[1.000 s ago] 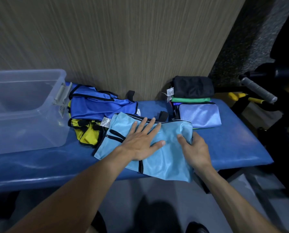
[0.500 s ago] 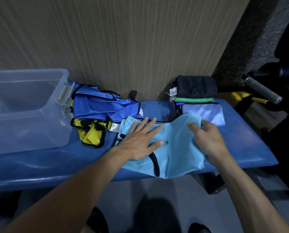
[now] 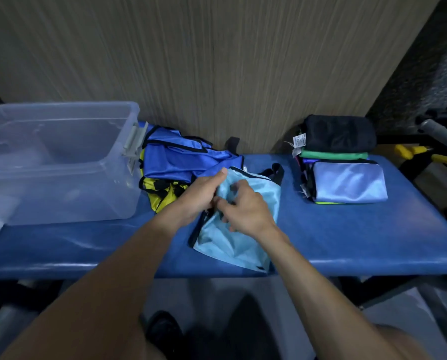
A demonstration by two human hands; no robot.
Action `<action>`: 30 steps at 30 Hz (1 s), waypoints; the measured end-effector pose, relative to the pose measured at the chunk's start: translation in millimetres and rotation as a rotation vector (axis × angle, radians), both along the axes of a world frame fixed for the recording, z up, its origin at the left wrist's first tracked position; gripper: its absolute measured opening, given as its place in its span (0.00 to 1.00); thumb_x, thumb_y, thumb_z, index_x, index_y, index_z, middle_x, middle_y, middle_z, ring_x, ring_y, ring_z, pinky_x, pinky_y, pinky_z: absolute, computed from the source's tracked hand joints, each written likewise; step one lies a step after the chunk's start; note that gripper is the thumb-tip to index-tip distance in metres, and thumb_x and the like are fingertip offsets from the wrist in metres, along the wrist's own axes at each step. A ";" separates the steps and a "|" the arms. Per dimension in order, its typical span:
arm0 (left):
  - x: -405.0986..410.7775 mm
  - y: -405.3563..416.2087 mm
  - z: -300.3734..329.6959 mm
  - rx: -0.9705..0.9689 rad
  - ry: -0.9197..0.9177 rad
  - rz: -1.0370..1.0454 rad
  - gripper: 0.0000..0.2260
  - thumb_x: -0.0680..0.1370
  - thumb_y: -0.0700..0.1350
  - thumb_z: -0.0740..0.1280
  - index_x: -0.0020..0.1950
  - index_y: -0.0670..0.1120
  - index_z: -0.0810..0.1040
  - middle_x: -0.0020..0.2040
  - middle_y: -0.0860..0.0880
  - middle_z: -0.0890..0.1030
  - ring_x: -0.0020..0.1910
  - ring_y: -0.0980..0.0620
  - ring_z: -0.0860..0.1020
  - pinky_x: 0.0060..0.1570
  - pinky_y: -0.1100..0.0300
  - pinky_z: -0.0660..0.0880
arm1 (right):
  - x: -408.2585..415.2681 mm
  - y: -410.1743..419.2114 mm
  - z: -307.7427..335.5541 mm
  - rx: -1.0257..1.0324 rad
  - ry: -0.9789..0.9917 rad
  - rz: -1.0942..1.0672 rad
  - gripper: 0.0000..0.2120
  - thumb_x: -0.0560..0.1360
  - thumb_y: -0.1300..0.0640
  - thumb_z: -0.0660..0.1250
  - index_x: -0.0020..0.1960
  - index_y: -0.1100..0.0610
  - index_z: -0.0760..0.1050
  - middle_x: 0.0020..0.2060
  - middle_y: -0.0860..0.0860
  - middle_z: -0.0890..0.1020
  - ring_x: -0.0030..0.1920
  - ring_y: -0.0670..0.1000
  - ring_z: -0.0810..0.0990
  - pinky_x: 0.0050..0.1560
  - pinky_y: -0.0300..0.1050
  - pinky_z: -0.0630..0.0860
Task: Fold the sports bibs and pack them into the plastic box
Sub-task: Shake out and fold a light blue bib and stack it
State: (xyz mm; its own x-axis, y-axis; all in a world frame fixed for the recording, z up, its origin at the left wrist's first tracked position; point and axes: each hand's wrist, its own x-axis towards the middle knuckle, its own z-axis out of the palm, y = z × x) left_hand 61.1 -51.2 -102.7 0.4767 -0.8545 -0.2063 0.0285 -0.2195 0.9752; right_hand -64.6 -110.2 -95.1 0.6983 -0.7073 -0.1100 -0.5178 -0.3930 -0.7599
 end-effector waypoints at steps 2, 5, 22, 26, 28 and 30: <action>5.0 0.5 -6.0 -0.011 -0.032 0.010 0.14 0.83 0.51 0.65 0.47 0.43 0.84 0.42 0.44 0.85 0.41 0.49 0.82 0.44 0.52 0.76 | -4.1 1.6 -4.1 0.129 -0.051 0.092 0.17 0.77 0.44 0.67 0.61 0.49 0.67 0.38 0.50 0.86 0.32 0.53 0.85 0.36 0.46 0.80; 8.5 0.1 -11.8 0.019 -0.112 0.024 0.08 0.79 0.48 0.69 0.52 0.45 0.84 0.49 0.46 0.87 0.50 0.45 0.84 0.55 0.47 0.79 | -23.1 0.4 -4.3 0.018 -0.098 0.201 0.15 0.79 0.47 0.68 0.64 0.48 0.72 0.36 0.49 0.85 0.32 0.49 0.83 0.38 0.45 0.80; 0.0 7.1 -5.2 0.193 -0.796 -0.008 0.15 0.83 0.48 0.65 0.69 0.46 0.75 0.60 0.48 0.82 0.57 0.46 0.80 0.57 0.53 0.76 | -114.7 12.9 -55.6 -0.938 -0.111 0.426 0.13 0.79 0.48 0.64 0.60 0.51 0.80 0.46 0.47 0.76 0.44 0.52 0.74 0.44 0.47 0.72; 1.2 32.1 20.5 0.094 -0.904 -0.066 0.14 0.79 0.47 0.71 0.64 0.49 0.76 0.58 0.53 0.78 0.50 0.54 0.77 0.56 0.56 0.75 | -115.6 14.9 -53.1 -0.863 -0.114 0.399 0.14 0.80 0.46 0.62 0.59 0.51 0.80 0.46 0.46 0.75 0.45 0.51 0.73 0.45 0.47 0.72; 1.3 51.8 32.0 0.083 -0.876 -0.182 0.11 0.76 0.47 0.75 0.54 0.52 0.76 0.49 0.55 0.78 0.40 0.57 0.77 0.47 0.57 0.76 | -115.4 15.7 -52.7 -0.857 -0.107 0.403 0.14 0.80 0.46 0.62 0.59 0.51 0.80 0.46 0.46 0.75 0.45 0.51 0.74 0.45 0.47 0.73; -4.0 73.3 37.8 0.138 -0.803 -0.349 0.13 0.72 0.49 0.79 0.49 0.54 0.76 0.42 0.54 0.79 0.35 0.59 0.76 0.40 0.59 0.76 | -115.6 16.1 -52.8 -0.856 -0.107 0.412 0.14 0.79 0.45 0.63 0.59 0.51 0.80 0.47 0.46 0.75 0.46 0.52 0.74 0.45 0.47 0.72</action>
